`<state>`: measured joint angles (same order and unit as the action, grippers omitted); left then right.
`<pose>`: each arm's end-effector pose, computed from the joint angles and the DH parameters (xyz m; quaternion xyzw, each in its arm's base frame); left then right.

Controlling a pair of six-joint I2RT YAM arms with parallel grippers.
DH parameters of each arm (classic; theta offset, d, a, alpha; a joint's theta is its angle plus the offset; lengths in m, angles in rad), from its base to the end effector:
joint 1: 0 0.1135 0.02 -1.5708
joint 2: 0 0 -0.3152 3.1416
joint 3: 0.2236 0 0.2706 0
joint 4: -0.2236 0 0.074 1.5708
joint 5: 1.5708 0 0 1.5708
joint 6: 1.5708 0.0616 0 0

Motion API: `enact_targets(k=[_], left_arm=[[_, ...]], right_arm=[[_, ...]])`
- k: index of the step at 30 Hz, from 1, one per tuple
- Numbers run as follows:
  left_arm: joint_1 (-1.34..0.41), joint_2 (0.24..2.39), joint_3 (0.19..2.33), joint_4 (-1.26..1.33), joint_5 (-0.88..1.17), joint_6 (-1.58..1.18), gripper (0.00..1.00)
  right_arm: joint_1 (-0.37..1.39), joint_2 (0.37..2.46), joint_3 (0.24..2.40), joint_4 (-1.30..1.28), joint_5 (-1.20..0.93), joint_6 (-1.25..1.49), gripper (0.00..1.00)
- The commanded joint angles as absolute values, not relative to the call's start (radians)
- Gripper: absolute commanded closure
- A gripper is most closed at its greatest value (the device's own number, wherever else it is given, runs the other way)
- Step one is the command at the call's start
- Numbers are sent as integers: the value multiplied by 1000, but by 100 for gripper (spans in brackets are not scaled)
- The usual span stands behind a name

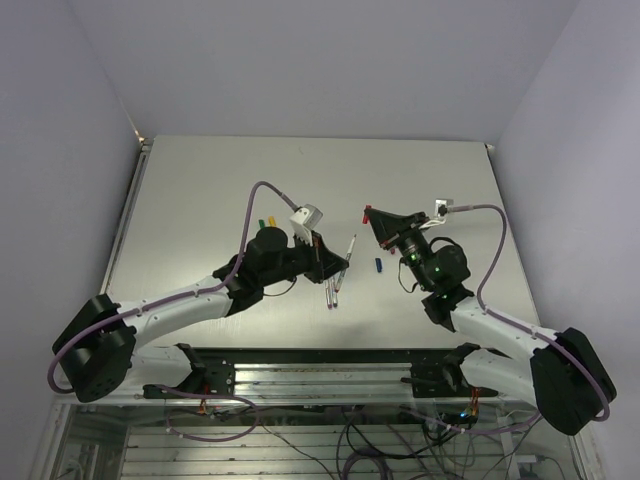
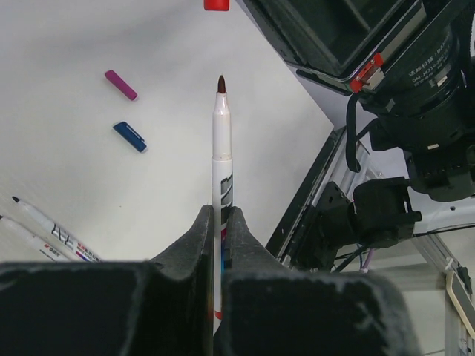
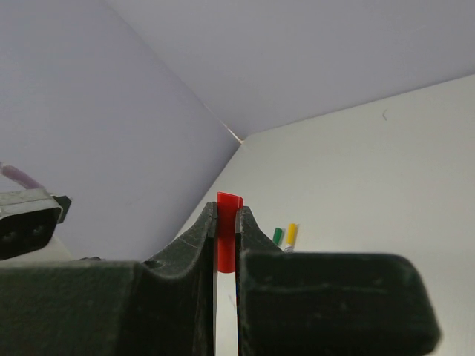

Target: Insert the pens into the pen caps

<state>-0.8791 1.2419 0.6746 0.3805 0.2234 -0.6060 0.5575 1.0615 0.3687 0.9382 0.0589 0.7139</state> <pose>0.1838 -0.2434 0.2957 0.1746 0.7484 -0.4920 0.4091 0.2048 0.1234 0.2993 0.0712 0.6113 0.4533 0.6448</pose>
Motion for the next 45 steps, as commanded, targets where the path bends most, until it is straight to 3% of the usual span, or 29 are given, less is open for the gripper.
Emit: enact_targets(k=[1,45], left_arm=[[-884,1252,694,446,262,-620,93],[-884,1207,650,449,184,-609,93]], right_arm=[[558,1083,345,1055,27,769,100],[641,1071,292,1063,41,811,100]])
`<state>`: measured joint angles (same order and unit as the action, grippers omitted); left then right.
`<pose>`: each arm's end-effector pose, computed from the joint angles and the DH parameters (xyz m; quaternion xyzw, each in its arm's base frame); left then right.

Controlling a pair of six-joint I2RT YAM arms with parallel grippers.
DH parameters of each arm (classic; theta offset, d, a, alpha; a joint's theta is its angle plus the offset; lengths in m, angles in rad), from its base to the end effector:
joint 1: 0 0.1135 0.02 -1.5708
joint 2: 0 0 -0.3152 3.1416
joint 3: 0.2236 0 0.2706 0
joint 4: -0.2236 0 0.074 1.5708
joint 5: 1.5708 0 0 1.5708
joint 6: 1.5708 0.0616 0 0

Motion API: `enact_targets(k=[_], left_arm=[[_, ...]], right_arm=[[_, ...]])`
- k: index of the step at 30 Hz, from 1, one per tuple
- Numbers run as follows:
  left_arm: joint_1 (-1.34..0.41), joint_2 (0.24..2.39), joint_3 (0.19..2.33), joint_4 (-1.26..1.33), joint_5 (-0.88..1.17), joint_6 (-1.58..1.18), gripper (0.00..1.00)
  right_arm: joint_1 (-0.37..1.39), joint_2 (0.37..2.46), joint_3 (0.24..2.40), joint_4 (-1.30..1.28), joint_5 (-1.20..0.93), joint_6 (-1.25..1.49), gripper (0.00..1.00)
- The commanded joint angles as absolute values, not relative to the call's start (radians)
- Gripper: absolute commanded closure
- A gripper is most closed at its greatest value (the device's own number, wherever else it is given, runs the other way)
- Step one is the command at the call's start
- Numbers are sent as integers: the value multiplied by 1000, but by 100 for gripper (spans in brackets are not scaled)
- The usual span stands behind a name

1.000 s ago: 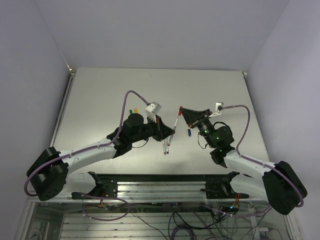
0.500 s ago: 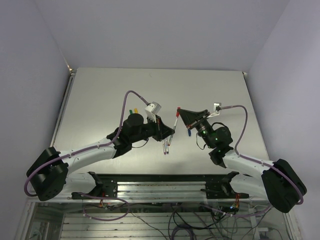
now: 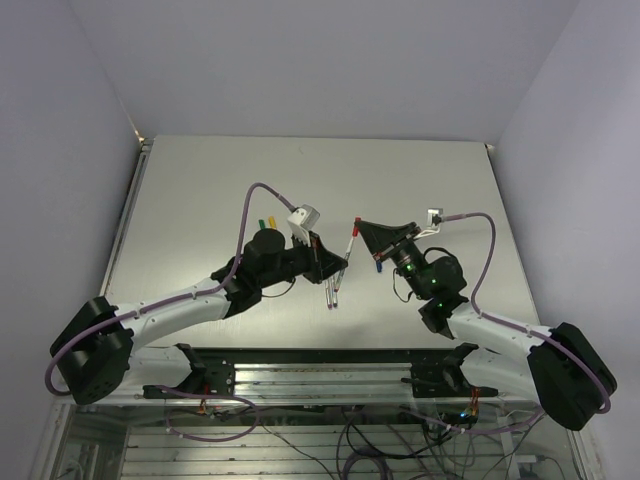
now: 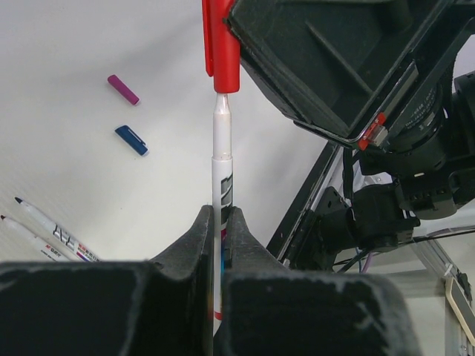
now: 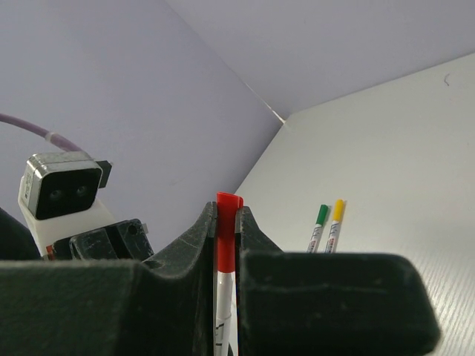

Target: Insert the pens into the pen caps

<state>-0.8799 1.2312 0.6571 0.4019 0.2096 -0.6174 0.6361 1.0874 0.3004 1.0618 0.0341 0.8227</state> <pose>0.1822 -0.2405 0.2948 0.1664 0.7457 -0.4944 0.4145 0.1885 0.1366 0.2849 0.0698 0.5996 0.5236 0.6012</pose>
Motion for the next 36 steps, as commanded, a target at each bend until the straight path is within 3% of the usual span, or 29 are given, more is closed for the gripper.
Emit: enact_targets(k=[1,19,36], left_arm=[[-884,1208,652,450,183,-609,93],[-884,1205,632,539,100,-652,93],[-881,1163,617,612,-79,-643,93]], right_arm=[[641,1074,290,1069,37,815,100],[777,1185,247,1135,30,844,100],[827,1134,308,776,39,723,100]])
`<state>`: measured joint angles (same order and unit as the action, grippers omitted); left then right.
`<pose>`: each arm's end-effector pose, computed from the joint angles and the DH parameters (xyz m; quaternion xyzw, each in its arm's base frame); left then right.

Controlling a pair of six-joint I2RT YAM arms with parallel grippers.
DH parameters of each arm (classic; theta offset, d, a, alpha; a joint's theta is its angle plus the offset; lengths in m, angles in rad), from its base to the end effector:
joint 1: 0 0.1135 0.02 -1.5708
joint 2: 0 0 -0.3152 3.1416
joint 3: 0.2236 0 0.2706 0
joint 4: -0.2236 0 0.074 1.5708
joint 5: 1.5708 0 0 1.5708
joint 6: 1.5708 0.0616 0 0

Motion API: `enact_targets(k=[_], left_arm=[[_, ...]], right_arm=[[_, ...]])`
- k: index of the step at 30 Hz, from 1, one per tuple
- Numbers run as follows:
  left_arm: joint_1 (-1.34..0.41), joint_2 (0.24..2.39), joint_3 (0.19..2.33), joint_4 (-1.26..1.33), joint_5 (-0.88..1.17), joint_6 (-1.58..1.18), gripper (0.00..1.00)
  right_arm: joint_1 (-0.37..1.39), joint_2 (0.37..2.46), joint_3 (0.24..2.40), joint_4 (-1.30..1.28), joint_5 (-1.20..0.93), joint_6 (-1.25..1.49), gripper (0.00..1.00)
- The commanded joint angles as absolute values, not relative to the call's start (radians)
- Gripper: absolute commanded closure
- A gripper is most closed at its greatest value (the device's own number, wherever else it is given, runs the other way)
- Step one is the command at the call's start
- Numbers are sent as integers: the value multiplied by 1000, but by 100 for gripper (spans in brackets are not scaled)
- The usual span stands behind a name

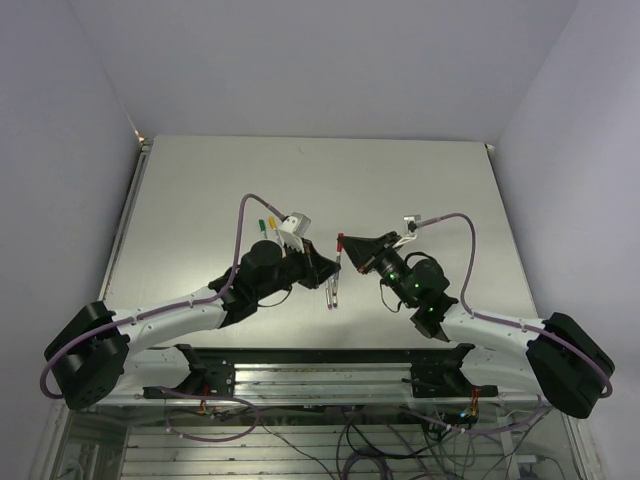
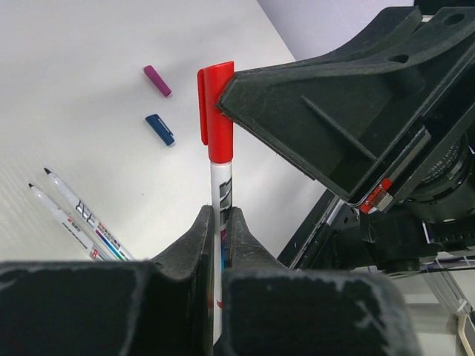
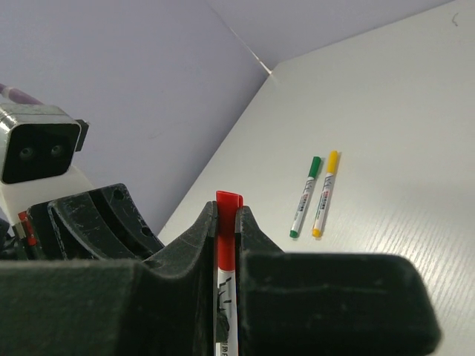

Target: Insert the pens into the pen caps

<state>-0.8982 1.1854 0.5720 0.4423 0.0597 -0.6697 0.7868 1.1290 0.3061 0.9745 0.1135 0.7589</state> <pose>0.1749 -0.2255 0.2797 0.1063 0.7574 -0.4708 0.4398 0.1761 0.1667 0.2662 0.0340 0.6510 0.5023 0.5680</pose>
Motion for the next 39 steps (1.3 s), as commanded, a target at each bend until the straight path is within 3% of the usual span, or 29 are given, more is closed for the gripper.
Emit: enact_targets(k=[1,18,26,39], left_arm=[[-879,1168,626,607,-84,-637,93],[-808,1213,671,585,-73,-613,93],[-804,1232,658,541,-32,-609,93],[-805,1286,537,440,-100,-659,93]], right_arm=[[831,1139,308,772,35,723,100],[883,1234,373,686,30,703,100],[884,1232,449,640,139,646,100],[882,1070,574,578,379,469,58]])
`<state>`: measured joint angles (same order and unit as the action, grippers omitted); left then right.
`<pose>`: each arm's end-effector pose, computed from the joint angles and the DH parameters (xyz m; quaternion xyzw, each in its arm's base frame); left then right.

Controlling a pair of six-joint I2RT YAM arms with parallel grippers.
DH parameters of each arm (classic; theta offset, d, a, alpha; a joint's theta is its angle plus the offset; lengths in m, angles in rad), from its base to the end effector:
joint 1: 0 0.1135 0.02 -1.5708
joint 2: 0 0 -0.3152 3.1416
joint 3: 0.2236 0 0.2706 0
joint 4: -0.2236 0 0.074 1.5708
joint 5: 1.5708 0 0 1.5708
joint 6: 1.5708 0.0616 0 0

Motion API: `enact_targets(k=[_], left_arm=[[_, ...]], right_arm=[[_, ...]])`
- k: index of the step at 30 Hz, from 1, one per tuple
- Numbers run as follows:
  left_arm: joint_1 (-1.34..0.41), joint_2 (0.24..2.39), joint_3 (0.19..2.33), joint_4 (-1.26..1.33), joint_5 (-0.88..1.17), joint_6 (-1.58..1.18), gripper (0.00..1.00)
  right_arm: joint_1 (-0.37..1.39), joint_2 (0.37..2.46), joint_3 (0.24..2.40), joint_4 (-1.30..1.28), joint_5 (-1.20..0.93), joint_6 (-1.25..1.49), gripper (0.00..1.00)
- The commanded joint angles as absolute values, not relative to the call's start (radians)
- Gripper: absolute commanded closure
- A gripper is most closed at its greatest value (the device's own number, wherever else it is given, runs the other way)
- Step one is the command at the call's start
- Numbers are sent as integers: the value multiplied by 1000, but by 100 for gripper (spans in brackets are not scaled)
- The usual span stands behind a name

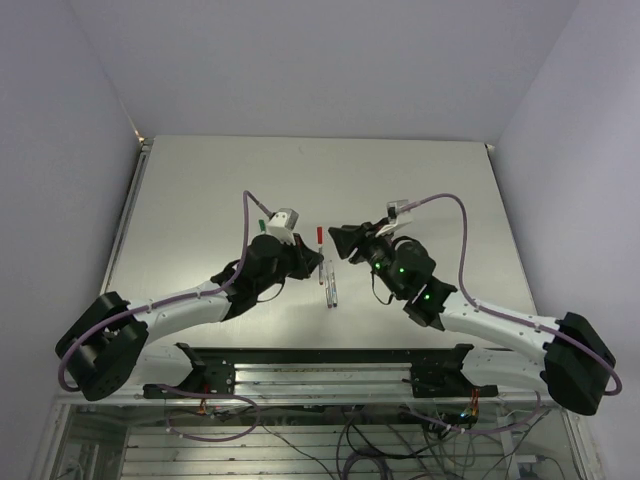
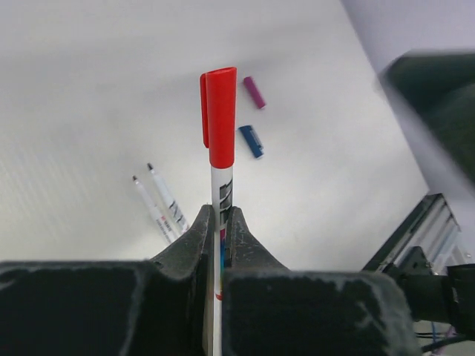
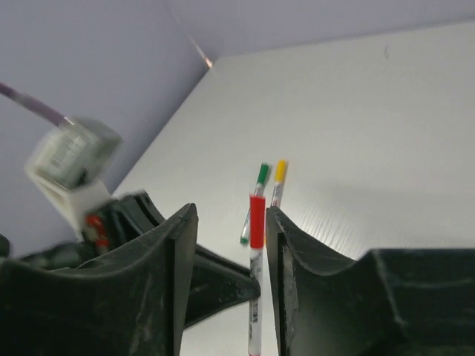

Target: Insert the pens into the pen caps

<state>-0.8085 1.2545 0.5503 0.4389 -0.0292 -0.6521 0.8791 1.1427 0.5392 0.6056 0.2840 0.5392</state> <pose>0.2035 -0.2105 0.2524 0.0532 0.7926 -0.3965 0.4602 0.1878 0.1997 0.3002 -0.0195 0.7061 0.3804 0.5969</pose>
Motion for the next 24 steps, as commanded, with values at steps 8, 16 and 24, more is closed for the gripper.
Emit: enact_targets(k=[8,16,24], left_arm=[[-792,1384,627,348,-242,-686,93],[-696,1600,831,177,-334,-736,93],[-631,1764,977,101,-364,-739,93]], right_arm=[[881,918,508,479,528,475,45],[880,811,412,340,577,597,40],[881,749,411,185,615,628,41]])
